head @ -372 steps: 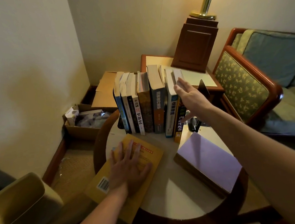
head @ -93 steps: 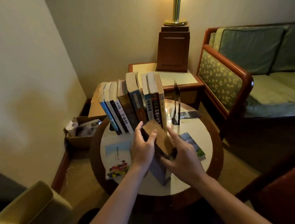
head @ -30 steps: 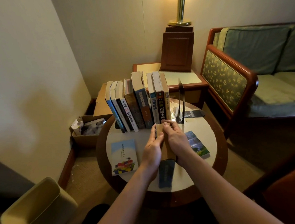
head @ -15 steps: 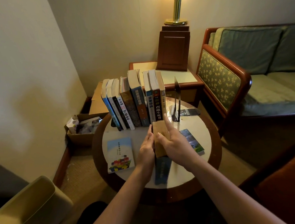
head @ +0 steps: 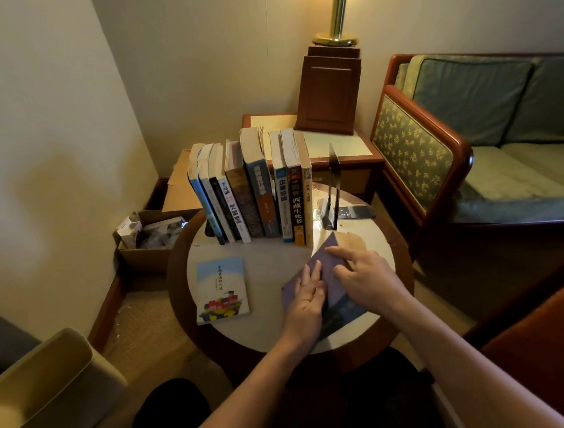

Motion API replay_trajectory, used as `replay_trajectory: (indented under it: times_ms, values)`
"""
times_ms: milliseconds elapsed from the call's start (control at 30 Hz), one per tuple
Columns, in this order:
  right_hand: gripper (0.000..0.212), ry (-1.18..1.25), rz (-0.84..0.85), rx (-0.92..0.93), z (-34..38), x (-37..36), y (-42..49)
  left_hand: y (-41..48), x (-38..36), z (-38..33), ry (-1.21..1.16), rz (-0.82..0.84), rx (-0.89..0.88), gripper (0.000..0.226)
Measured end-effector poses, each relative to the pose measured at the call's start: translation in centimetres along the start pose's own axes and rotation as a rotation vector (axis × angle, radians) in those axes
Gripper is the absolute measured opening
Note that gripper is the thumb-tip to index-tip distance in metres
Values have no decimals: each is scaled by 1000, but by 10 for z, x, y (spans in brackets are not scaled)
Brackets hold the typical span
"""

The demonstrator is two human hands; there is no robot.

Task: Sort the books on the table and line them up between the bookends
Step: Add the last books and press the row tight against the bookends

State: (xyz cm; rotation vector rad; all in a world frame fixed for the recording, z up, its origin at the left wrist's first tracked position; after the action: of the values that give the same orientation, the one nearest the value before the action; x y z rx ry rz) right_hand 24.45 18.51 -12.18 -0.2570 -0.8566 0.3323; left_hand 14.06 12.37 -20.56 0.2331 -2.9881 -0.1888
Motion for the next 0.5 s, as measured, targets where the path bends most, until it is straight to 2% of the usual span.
replay_trajectory:
  times_ms: [233,267,400,500]
  values:
    - [45,28,-84,77,-12,19,-2,-2,6,-2,67,124,2,53]
    - [46,17,-114,95,-10,25,-3,0,13,2,131,135,16,53]
    - [49,-39,-251,170,1,57,-3,12,60,19,647,128,45,55]
    - [50,-65,-340,250,14,74,2,25,98,44,871,167,126,59]
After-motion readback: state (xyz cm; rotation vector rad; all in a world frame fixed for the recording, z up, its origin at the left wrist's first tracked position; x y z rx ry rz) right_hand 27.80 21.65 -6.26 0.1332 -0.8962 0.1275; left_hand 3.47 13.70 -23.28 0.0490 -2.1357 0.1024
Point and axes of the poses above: each hand's wrist, its own y-axis towards the middle knuckle, its own x-axis out of the back of the hand, z = x × y, the point moved 5 cm from there along y, towards the middle knuckle, and after that the axes turned 15 degrees about -x, right-handed, at the moved point
